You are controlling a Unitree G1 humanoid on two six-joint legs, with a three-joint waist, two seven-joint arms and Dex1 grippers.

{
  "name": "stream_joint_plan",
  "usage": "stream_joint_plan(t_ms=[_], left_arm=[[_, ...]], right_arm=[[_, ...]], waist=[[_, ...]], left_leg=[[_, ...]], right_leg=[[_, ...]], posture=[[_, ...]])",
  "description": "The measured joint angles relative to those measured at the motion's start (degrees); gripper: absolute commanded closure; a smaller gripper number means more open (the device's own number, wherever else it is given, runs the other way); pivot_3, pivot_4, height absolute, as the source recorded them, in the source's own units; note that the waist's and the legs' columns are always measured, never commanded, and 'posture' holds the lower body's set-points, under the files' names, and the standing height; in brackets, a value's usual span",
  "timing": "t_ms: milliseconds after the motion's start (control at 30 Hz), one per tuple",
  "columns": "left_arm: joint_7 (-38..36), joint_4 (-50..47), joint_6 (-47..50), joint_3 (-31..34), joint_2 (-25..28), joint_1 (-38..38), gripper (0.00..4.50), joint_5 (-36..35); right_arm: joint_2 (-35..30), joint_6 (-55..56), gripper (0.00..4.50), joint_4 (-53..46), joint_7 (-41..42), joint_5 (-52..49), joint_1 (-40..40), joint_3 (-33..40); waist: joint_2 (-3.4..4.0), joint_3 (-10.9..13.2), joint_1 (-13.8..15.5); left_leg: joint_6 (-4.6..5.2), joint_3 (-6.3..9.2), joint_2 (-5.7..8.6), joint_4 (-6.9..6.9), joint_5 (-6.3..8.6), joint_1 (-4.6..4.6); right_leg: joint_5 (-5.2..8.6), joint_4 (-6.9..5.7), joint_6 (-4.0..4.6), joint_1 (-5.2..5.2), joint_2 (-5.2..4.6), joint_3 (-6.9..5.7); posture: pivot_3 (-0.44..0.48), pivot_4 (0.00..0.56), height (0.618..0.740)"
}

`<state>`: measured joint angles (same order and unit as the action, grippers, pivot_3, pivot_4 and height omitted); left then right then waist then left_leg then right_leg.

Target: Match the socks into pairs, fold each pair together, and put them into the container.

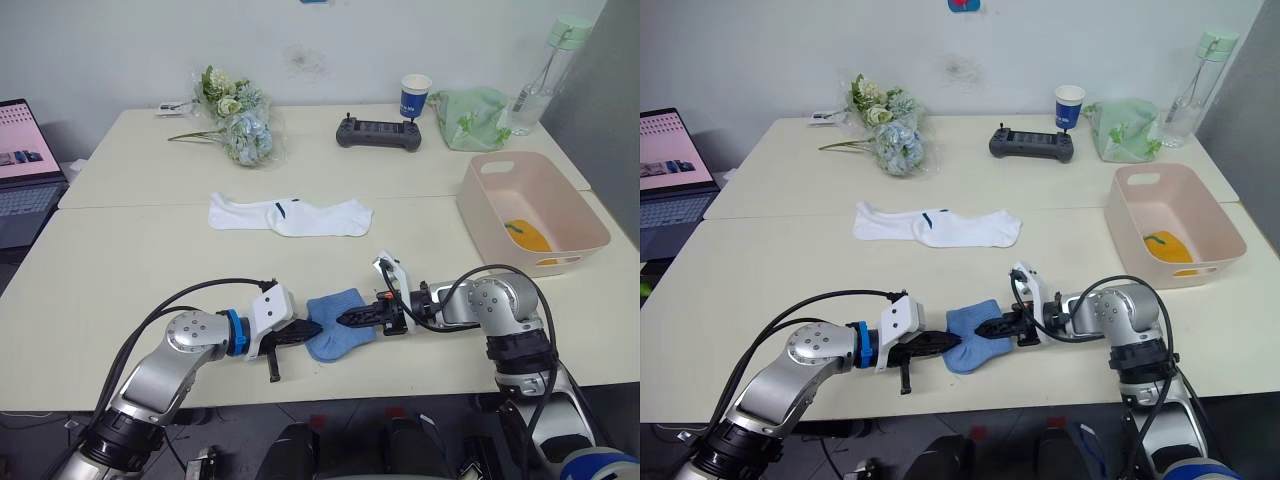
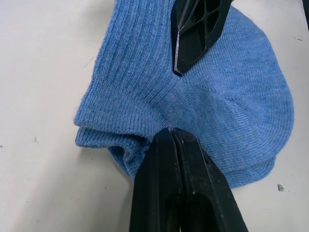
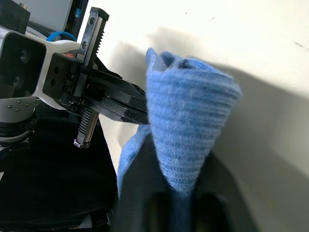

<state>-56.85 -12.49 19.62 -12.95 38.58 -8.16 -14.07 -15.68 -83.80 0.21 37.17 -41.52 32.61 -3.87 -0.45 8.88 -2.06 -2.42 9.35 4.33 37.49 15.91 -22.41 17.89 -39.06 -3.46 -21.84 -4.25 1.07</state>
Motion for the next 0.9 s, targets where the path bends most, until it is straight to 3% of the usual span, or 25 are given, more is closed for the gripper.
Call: stream_joint_plan(t_ms=[67, 167, 333, 433, 567, 700, 900], left_arm=[[-0.1, 0.0, 1.5, 1.0, -0.1, 0.1, 4.50, -1.6], [-0.7, -1.2, 7.6, 5.6, 0.3, 1.4, 3.95, -8.0], [0.5, -10.1, 19.8, 16.3, 2.1, -2.7, 2.32, -22.8], [1.8, -11.6, 22.6, 17.4, 2.2, -7.7, 1.51, -25.8], [4.1, -10.8, 23.3, 16.6, 0.0, -18.5, 0.18, -26.3], [6.6, -7.0, 23.2, 13.4, -4.1, -31.0, 0.06, -24.8], [9.3, 4.8, 18.0, 6.3, -13.2, -44.8, 0.06, -17.0]], right_arm=[[-0.6, 0.8, 4.48, -0.3, 0.1, 0.0, -0.2, -0.5], [-4.0, 2.7, 4.50, -3.5, 0.8, 0.0, -0.7, -1.4], [-10.9, 7.2, 4.50, -11.7, 2.7, -0.5, -0.6, 2.9], [-12.6, 8.6, 4.50, -13.8, 2.4, -0.6, 0.3, 5.4], [-20.5, 13.1, 4.50, -14.8, 2.3, 1.6, 3.8, 8.4], [-29.4, 21.8, 4.50, -12.8, 2.3, 8.1, 8.2, 9.5], [-41.0, 46.8, 4.50, 0.8, 1.5, 29.1, 10.8, 1.7]], waist=[[0.00, 0.0, 0.0], [0.00, 0.0, 0.0], [-0.02, 0.0, 0.2], [-0.03, 0.0, 0.3], [-0.07, 0.1, 0.4], [-0.13, 0.1, 0.4], [-0.18, 0.1, 0.1]], left_leg=[[0.00, 0.00, 0.00, 0.00, 0.00, -0.01], [0.00, 0.00, 0.00, 0.01, 0.00, -0.21], [0.00, 0.05, 0.02, 0.25, 0.00, -0.47], [0.00, 0.02, 0.03, 0.26, 0.00, -0.45], [-0.01, -0.02, 0.08, 0.31, -0.01, -0.48], [-0.01, -0.09, 0.06, 0.31, -0.01, -0.49], [-0.02, -0.37, 0.07, 0.32, -0.01, -0.49]], right_leg=[[0.00, 0.00, 0.00, -0.03, 0.00, 0.00], [0.00, -0.03, 0.00, -0.23, 0.00, 0.00], [0.00, -0.06, 0.00, -0.30, -0.01, -0.09], [0.00, -0.06, 0.00, -0.27, 0.00, -0.09], [0.00, -0.02, -0.01, -0.24, -0.01, -0.12], [-0.01, 0.02, -0.02, -0.23, -0.02, -0.12], [-0.01, 0.03, -0.05, -0.25, -0.02, -0.08]], posture=[[0.000, 0.150, 0.740], [0.000, 0.150, 0.740], [0.000, 0.150, 0.740], [0.000, 0.150, 0.740], [0.000, 0.150, 0.740], [0.000, 0.150, 0.740], [0.000, 0.150, 0.740]])
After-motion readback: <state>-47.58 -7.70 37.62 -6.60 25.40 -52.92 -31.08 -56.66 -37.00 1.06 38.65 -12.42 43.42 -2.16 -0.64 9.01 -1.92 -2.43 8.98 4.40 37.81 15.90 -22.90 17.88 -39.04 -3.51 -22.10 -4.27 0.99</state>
